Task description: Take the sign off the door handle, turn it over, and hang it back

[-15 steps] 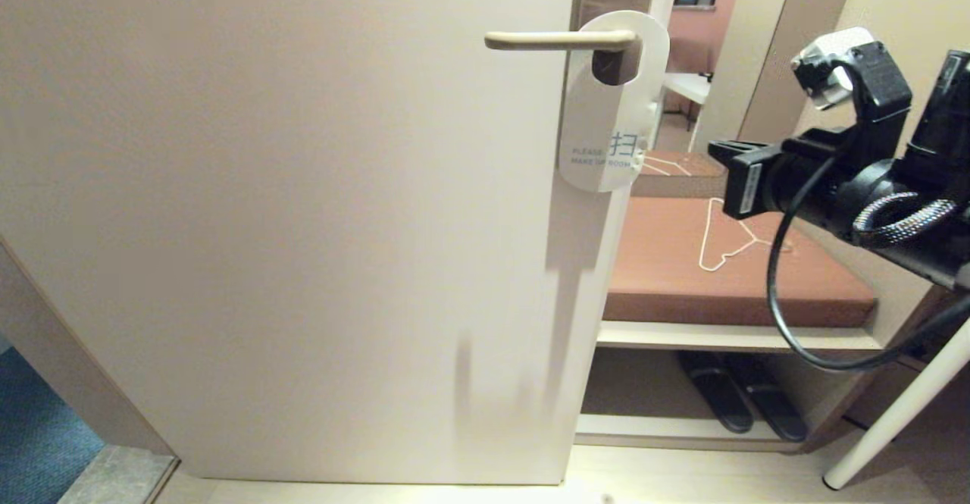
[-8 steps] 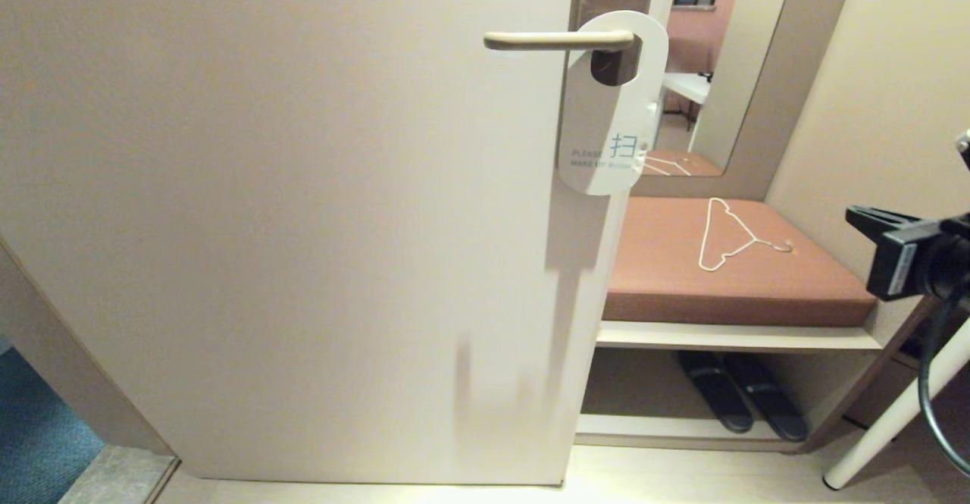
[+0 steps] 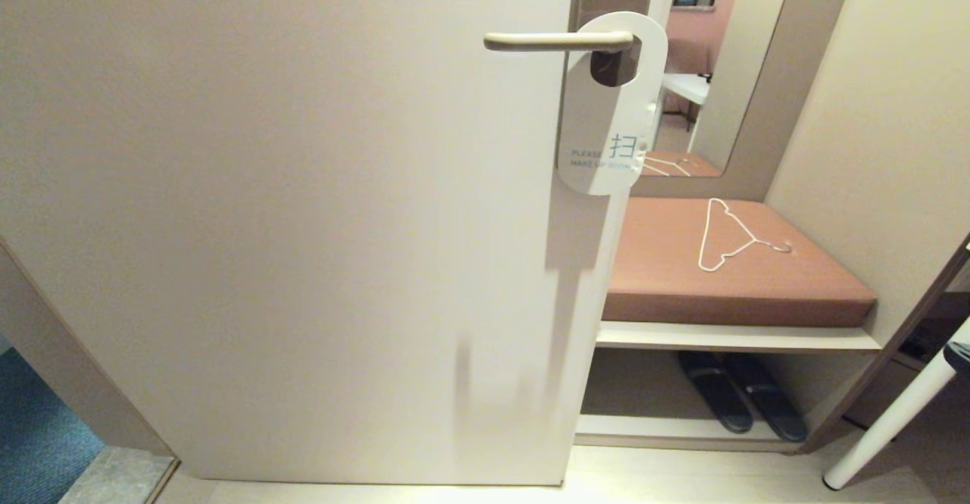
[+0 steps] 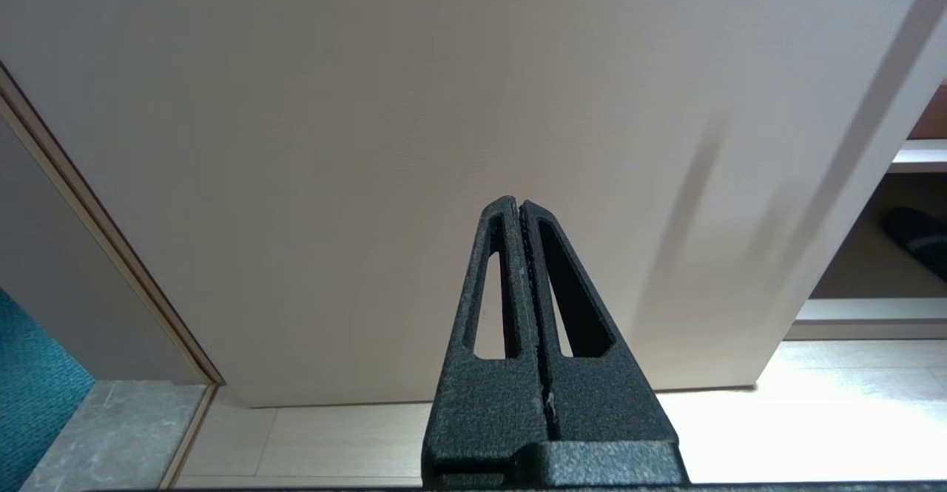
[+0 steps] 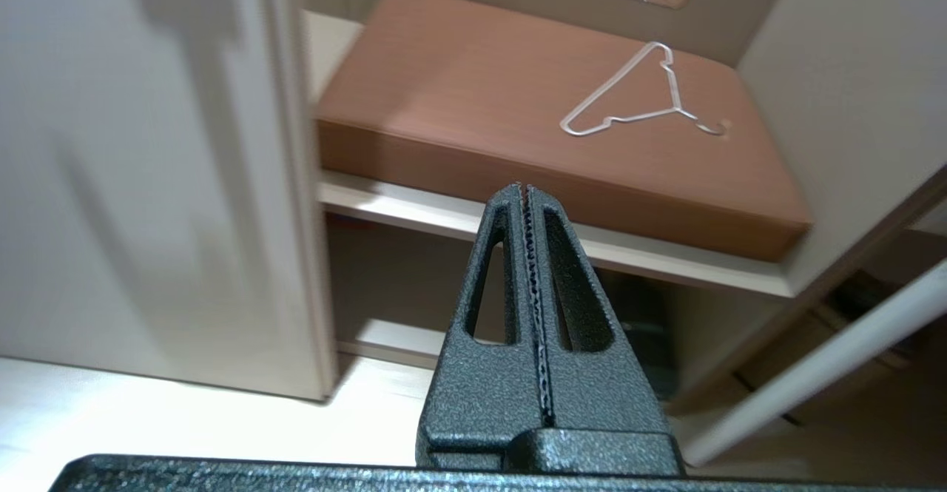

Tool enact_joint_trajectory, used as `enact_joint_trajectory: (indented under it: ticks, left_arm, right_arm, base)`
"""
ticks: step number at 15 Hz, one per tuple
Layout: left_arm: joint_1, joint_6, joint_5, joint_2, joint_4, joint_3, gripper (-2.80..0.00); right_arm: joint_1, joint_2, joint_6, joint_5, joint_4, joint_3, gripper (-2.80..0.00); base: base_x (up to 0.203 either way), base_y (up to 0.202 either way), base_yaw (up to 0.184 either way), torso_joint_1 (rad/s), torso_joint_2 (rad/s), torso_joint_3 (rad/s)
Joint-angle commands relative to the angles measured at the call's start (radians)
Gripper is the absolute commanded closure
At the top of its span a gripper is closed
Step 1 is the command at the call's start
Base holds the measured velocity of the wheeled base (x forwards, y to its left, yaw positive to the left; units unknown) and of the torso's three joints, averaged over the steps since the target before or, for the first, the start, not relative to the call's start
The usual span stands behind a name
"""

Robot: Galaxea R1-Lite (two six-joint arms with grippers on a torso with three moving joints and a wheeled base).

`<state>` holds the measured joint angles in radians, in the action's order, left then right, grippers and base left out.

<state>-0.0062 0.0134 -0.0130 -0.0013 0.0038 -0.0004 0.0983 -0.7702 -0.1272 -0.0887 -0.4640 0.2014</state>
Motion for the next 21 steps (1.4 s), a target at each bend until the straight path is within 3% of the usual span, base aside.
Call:
enact_joint_trajectory:
  ticks: [1, 5, 13, 21]
  left_arm:
    - [0.000, 0.000, -0.001, 0.001, 0.001, 0.000, 0.00]
    - [0.000, 0.000, -0.001, 0.001, 0.001, 0.000, 0.00]
    - [0.000, 0.000, -0.001, 0.001, 0.001, -0.001, 0.00]
    - [0.000, 0.000, 0.000, 0.001, 0.001, 0.000, 0.00]
  right_arm:
    - [-0.012, 0.171, 0.007, 0.018, 0.000, -0.077, 0.00]
    - [-0.063, 0.411, 0.026, 0.054, 0.130, -0.191, 0.00]
    - [-0.084, 0.705, 0.038, 0.115, 0.454, -0.201, 0.00]
    - [-0.086, 0.770, 0.052, 0.111, 0.469, -0.201, 0.00]
  base:
    - [0.000, 0.000, 0.000, 0.000, 0.00, 0.000]
    - [0.000, 0.000, 0.000, 0.000, 0.00, 0.000]
    - [0.000, 0.000, 0.000, 0.000, 0.00, 0.000]
    - [0.000, 0.000, 0.000, 0.000, 0.00, 0.000]
